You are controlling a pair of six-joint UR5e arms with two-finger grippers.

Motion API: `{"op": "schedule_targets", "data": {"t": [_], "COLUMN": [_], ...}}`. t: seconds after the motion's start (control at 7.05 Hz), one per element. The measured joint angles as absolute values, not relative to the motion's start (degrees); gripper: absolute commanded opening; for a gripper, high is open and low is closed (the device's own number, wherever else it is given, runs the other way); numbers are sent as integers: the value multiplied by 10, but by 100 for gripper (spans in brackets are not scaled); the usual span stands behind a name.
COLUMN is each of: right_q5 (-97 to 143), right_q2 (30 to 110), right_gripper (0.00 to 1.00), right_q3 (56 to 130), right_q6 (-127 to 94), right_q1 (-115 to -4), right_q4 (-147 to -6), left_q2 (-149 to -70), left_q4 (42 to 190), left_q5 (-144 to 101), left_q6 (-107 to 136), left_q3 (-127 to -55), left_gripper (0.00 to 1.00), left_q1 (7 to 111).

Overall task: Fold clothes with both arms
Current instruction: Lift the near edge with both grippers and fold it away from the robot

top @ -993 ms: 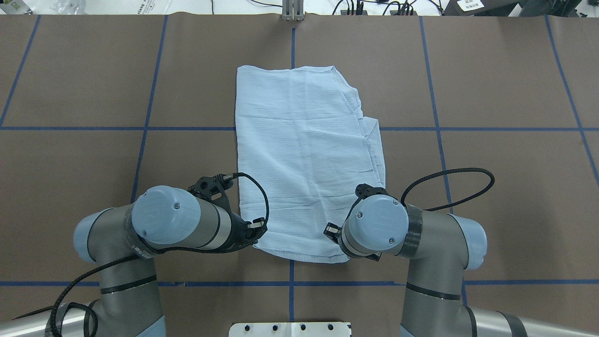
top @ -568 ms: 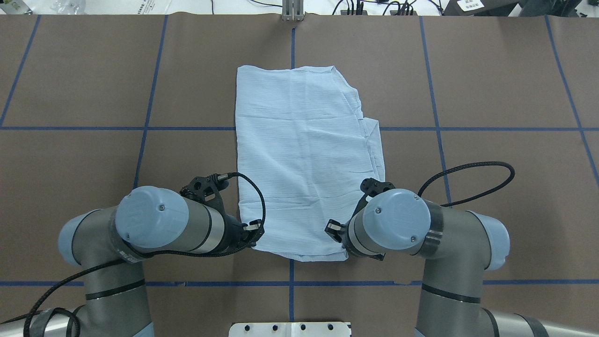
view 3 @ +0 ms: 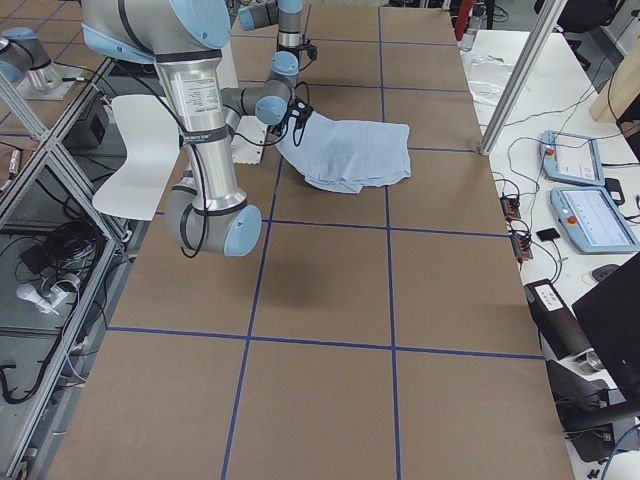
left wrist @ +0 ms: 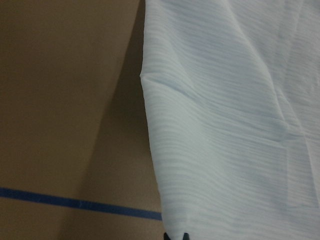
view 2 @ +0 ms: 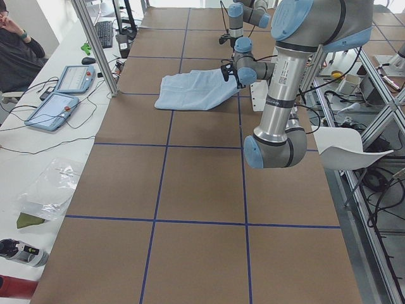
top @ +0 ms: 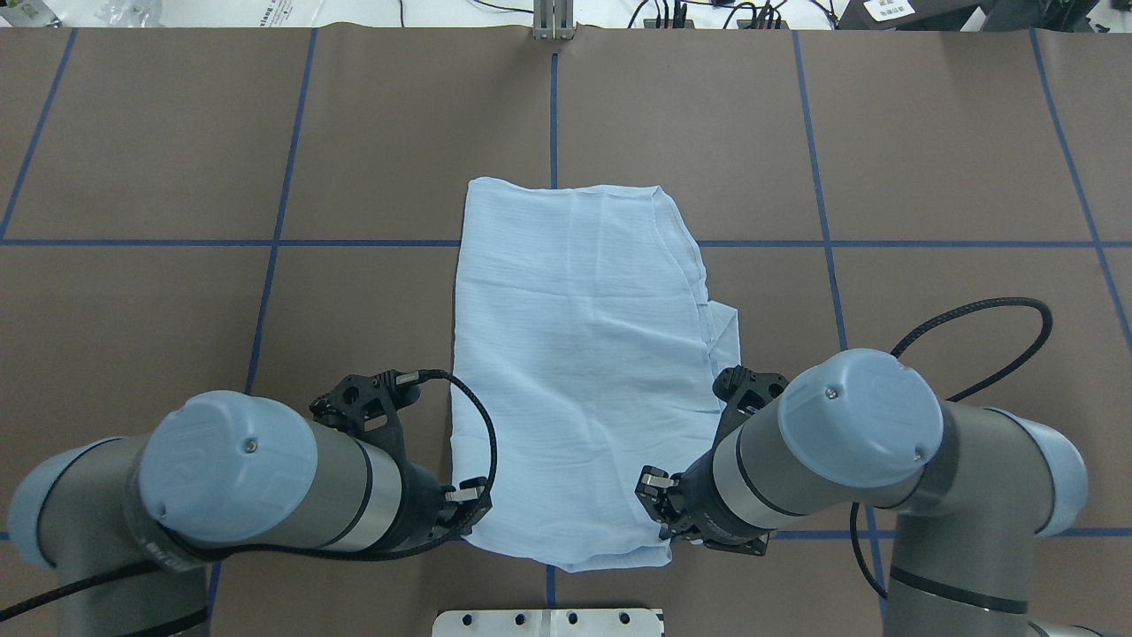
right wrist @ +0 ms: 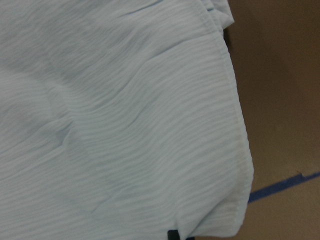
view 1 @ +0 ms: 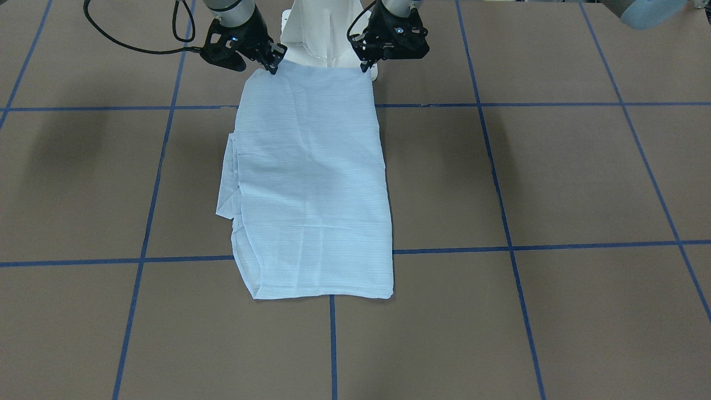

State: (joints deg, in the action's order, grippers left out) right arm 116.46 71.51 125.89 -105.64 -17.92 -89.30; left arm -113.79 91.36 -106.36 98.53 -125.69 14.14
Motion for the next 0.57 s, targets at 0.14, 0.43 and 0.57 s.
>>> {"op": "schedule_targets", "data": {"t": [0.14, 0.43, 0.57], "right_q5": [1210, 1254, 1258], "right_q2": [717, 714, 711], "right_gripper": [0, 0, 0], "right_q3": [1280, 1289, 1282], "right_q6": [-1056, -1056, -1054], "right_q1": [-185, -209, -233], "right_q4": [-893, -892, -892], "left_q2": [-1139, -1143, -1147], "left_q4": [869, 835, 834], "left_q5": [-1076, -1089, -1090], "left_q6": [986, 986, 980], "left_q3": [-1296, -1329, -1329], "left_gripper": [0, 0, 0], "left_q1": [128, 120, 131]}}
